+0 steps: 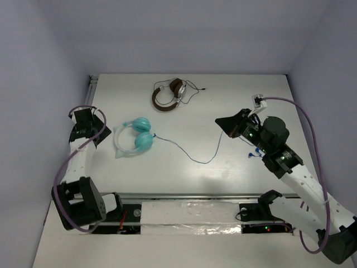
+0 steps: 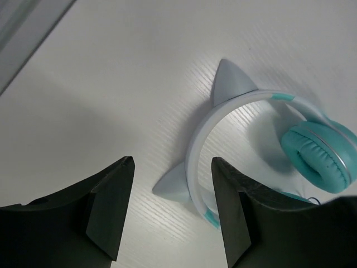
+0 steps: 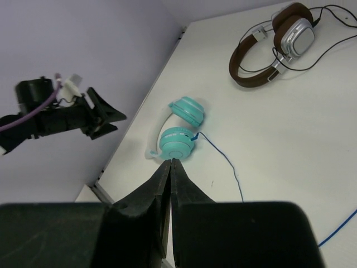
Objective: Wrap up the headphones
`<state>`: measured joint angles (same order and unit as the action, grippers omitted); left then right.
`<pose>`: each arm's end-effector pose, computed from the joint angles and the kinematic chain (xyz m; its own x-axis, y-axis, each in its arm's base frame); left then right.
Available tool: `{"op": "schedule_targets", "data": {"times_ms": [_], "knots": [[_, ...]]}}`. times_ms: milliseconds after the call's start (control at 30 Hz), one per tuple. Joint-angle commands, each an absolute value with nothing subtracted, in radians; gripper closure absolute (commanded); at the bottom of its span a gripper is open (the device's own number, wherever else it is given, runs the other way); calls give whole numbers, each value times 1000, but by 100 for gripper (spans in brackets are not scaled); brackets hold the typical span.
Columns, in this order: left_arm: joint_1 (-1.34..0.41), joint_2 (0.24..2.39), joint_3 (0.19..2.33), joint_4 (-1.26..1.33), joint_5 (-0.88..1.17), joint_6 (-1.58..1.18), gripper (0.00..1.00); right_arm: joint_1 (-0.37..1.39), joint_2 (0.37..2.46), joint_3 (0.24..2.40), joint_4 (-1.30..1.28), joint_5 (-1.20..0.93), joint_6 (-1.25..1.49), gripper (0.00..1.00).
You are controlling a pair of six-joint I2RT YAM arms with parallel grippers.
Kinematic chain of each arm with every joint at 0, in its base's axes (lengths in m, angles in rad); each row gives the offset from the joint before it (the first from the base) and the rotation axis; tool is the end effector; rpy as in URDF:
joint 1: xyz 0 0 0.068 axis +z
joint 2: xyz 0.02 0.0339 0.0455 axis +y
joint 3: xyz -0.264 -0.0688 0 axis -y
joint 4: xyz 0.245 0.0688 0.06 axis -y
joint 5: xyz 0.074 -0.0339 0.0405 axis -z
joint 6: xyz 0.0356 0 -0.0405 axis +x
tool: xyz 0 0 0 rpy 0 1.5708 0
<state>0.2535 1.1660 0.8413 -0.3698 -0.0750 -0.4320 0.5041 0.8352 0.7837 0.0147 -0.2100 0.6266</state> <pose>0.2428 0.0657 0.2648 -0.4346 -0.5439 -0.7179 -0.5371 0.7963 -0.2782 0.1710 0.1028 0.3525 -0.4101 0.4288 -0.8050 -0.5115 0.6226 0.5922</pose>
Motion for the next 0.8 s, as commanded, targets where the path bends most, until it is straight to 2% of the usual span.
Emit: {"op": "schedule_targets", "data": {"times_ms": [0,133,233,767], "knots": [[256,1242,836,-304,-6,-407,45,508,802,769,54,-227,614,91],[229,1325,844,-262,20,-379,44,508,799,764,57,-236,617,79],[193,1402,850,-276,8,-368,45,508,795,758,60,-241,617,76],[89,1647,925,-255,-63,-304,45,508,813,752,87,-255,623,74]]}}
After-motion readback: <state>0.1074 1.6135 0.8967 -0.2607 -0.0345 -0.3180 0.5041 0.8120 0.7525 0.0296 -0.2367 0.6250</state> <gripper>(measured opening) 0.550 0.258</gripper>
